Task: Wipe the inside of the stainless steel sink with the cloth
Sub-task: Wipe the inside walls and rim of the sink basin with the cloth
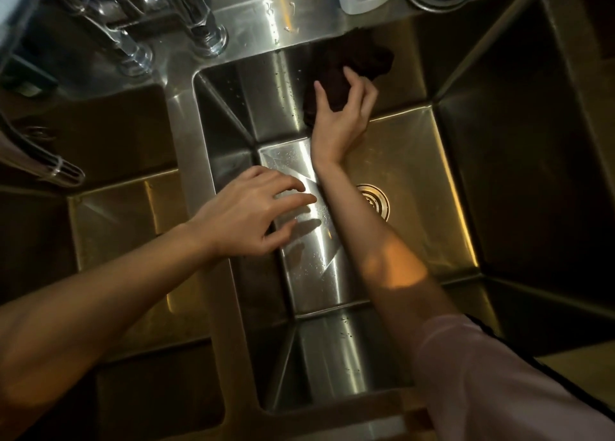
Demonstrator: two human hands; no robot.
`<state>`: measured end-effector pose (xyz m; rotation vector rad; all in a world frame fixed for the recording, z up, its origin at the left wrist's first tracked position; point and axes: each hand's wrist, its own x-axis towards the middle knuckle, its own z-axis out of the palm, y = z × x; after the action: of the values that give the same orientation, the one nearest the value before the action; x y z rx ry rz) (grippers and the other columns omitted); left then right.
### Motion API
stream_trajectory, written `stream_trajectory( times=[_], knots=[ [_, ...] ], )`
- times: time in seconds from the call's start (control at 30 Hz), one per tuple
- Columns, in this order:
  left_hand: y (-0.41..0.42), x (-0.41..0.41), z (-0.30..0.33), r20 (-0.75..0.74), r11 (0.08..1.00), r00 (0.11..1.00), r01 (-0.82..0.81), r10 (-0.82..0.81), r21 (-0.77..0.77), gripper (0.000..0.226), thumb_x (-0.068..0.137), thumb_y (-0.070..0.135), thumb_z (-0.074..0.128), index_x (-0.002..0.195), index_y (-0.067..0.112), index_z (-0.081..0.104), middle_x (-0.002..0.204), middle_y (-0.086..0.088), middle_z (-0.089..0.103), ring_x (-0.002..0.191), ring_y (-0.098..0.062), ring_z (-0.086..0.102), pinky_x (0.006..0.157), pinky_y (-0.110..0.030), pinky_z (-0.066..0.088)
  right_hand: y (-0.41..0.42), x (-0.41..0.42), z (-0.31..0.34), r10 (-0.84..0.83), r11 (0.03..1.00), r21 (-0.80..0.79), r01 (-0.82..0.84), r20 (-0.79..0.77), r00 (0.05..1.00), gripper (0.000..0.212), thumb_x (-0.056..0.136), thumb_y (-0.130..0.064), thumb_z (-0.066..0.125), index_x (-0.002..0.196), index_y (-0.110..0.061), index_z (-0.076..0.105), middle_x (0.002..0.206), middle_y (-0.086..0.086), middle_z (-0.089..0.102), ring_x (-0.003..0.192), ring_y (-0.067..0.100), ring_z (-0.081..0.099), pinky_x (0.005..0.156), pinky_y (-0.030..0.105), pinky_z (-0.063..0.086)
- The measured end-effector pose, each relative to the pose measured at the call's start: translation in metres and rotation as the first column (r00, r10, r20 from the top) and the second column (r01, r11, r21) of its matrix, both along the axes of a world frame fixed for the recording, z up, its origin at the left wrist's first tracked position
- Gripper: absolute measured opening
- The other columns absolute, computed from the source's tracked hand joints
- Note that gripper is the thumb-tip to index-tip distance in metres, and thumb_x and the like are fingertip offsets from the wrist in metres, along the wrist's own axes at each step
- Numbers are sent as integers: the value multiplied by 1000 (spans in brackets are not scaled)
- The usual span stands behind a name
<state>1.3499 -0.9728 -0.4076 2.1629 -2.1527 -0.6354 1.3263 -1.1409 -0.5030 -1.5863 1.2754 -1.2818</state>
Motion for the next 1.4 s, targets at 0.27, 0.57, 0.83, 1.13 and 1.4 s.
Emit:
stream_trajectory(
  times=[0.27, 0.57, 0.83, 1.13, 1.4],
  knots=[
    [1, 2, -2, -12, 998, 1000, 23, -23, -51, 46, 90, 38, 43, 128, 18, 61, 119, -9, 62, 108, -24, 58, 94, -44, 45, 3, -7, -91, 100, 971, 239, -14, -355, 930, 38, 76, -25, 76, 112, -18, 65, 120, 6, 58, 106, 25, 59, 79, 33, 49],
    [0, 3, -2, -22, 996, 999, 25, -27, -86, 45, 91, 37, 44, 126, 15, 62, 119, -10, 63, 108, -25, 59, 93, -44, 45, -4, -10, -116, 174, 914, 406, -4, -384, 907, 42, 79, -23, 74, 116, -13, 58, 128, 9, 51, 109, 29, 56, 81, 33, 43],
    [1, 0, 4, -4, 998, 1000, -13, 13, -63, 42, 91, 36, 44, 120, 16, 67, 115, -8, 65, 104, -23, 61, 94, -39, 43, 11, 1, -51, 48, 964, 261, -40, -24, 999, 43, 69, -11, 82, 107, -3, 64, 112, 17, 56, 103, 29, 57, 80, -7, 27],
    [1, 0, 2, -24, 996, 999, -26, 24, -85, 39, 91, 35, 45, 116, 16, 68, 113, -8, 65, 104, -23, 61, 95, -39, 43, 15, 6, -13, 152, 986, 72, -150, -31, 988, 40, 69, -25, 84, 101, -9, 67, 106, 11, 55, 97, 22, 60, 79, 13, 45],
    [3, 3, -2, -48, 993, 999, 12, -18, -118, 35, 91, 31, 48, 113, 14, 70, 114, -10, 66, 103, -23, 61, 92, -41, 45, 25, 4, -95, 290, 955, 182, -232, -429, 856, 34, 76, -34, 75, 105, -19, 65, 110, 9, 55, 100, 25, 56, 71, 29, 47]
  ],
)
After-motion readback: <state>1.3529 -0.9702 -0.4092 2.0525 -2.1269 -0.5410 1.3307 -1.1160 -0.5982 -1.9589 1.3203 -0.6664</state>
